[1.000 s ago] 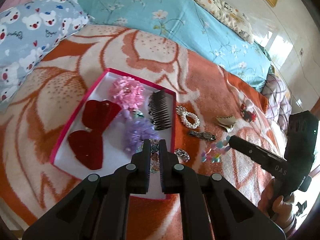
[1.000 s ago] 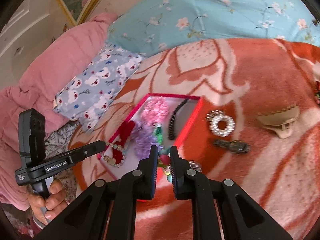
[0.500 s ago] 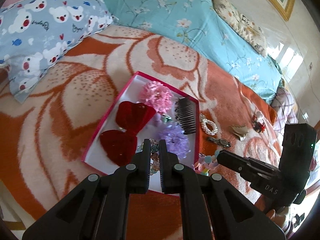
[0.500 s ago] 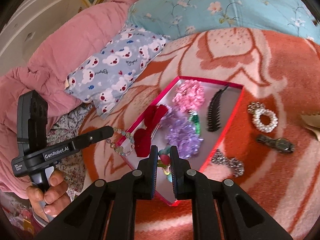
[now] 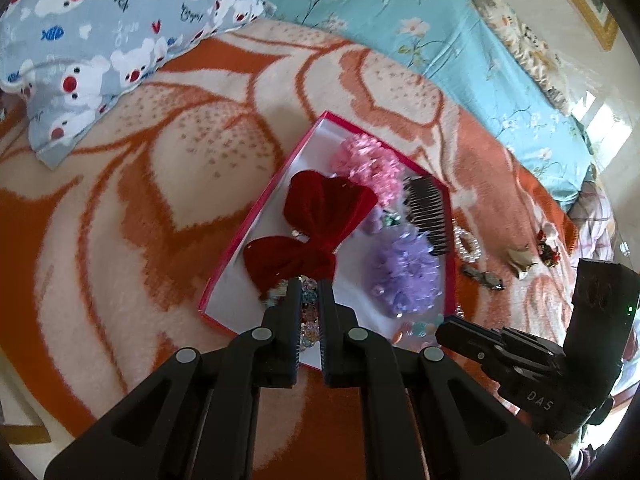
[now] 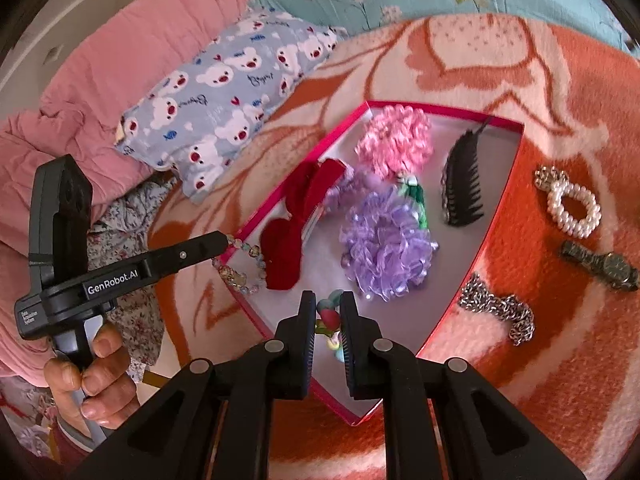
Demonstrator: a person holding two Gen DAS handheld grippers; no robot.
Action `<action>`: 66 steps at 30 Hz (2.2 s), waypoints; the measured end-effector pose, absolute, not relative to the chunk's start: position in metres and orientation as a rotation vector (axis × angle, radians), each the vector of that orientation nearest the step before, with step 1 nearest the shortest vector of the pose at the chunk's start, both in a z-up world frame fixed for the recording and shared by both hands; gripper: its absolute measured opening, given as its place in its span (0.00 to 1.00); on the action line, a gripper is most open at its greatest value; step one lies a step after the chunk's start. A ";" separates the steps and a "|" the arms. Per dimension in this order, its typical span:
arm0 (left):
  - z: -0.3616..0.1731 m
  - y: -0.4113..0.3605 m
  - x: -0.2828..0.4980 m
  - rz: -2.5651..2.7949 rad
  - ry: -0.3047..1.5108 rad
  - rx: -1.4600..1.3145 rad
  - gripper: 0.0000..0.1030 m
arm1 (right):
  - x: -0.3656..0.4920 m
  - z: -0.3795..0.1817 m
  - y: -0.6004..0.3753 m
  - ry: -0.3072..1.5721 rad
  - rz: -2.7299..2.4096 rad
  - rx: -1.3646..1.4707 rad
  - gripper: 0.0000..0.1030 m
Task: Organize jewelry
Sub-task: 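Carry the beaded bracelet and beaded hair tie into the white box and release both, then move both open tools back over the remaining jewelry on the blanket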
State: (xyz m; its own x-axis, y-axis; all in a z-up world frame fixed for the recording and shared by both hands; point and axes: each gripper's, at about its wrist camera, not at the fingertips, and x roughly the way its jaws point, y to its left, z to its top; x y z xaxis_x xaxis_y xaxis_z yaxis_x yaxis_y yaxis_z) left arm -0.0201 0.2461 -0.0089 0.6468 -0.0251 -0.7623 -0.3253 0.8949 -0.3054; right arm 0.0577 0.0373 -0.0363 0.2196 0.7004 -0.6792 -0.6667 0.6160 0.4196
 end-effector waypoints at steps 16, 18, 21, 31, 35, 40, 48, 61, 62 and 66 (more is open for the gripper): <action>-0.045 0.259 -0.007 0.224 0.932 -0.470 0.06 | 0.069 -0.063 0.039 1.018 0.915 0.025 0.11; -0.047 0.259 -0.008 0.229 0.935 -0.469 0.06 | 0.070 -0.064 0.039 1.018 0.907 0.016 0.12; -0.047 0.258 -0.008 0.230 0.937 -0.466 0.06 | 0.070 -0.065 0.040 1.021 0.903 0.008 0.12; -0.046 0.249 -0.006 0.240 0.951 -0.410 0.06 | 0.063 -0.061 0.043 1.005 0.903 -0.036 0.15; -0.046 0.248 -0.007 0.242 0.955 -0.407 0.06 | 0.063 -0.061 0.042 1.005 0.900 -0.034 0.16; -0.044 0.248 -0.007 0.236 0.954 -0.416 0.16 | 0.062 -0.059 0.038 1.011 0.903 -0.018 0.21; -0.035 0.242 -0.011 0.235 0.939 -0.403 0.38 | 0.058 -0.046 0.027 0.984 0.903 0.007 0.28; -0.014 0.226 -0.015 0.218 0.904 -0.384 0.47 | 0.068 -0.034 -0.037 0.949 0.802 0.111 0.37; -0.012 0.223 -0.015 0.213 0.901 -0.380 0.47 | 0.069 -0.033 -0.042 0.947 0.793 0.119 0.37; -0.004 0.208 -0.013 0.183 0.892 -0.358 0.47 | 0.074 -0.031 -0.068 0.935 0.750 0.147 0.40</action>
